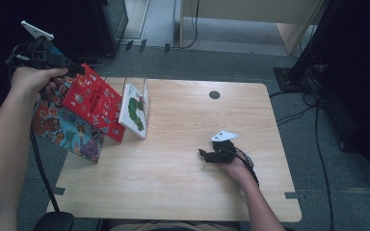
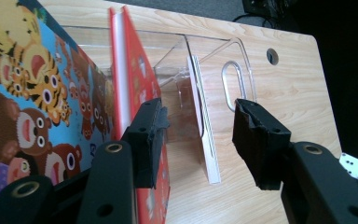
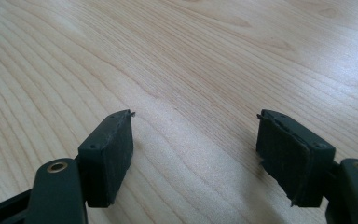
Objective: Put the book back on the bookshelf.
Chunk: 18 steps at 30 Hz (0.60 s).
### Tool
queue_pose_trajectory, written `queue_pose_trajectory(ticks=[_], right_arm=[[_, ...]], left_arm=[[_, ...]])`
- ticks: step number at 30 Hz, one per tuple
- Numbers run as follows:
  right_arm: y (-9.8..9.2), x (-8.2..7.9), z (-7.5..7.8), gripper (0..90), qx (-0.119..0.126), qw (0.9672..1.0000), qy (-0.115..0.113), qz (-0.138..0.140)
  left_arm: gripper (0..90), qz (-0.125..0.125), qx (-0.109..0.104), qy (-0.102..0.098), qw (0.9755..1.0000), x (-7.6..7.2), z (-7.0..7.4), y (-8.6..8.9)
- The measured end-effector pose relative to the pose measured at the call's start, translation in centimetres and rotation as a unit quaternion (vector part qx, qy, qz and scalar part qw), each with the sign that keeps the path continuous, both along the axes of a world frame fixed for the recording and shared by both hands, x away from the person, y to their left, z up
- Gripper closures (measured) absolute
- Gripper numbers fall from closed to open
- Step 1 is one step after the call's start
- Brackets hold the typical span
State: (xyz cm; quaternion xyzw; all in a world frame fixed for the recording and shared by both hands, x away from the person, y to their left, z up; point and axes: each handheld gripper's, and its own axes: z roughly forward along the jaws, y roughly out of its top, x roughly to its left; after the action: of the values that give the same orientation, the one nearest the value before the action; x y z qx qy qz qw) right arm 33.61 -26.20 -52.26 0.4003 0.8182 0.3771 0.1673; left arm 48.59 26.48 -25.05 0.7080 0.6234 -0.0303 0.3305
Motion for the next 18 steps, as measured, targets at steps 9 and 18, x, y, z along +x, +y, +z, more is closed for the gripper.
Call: queue_pose_trajectory(ticks=[9,18], right_arm=[[0.0,0.1,0.0,26.2,-0.002,1.0000,0.000,0.005],[0.0,0.2,0.0,25.2,-0.002,1.0000,0.000,0.008]], left_arm=[[51.0,-0.012,-0.003,-0.007,0.9999,-0.7,-0.2,-1.0],[49.9,-0.028,-0.018,-0.017,0.9993,-1.8,-0.7,-2.3]])
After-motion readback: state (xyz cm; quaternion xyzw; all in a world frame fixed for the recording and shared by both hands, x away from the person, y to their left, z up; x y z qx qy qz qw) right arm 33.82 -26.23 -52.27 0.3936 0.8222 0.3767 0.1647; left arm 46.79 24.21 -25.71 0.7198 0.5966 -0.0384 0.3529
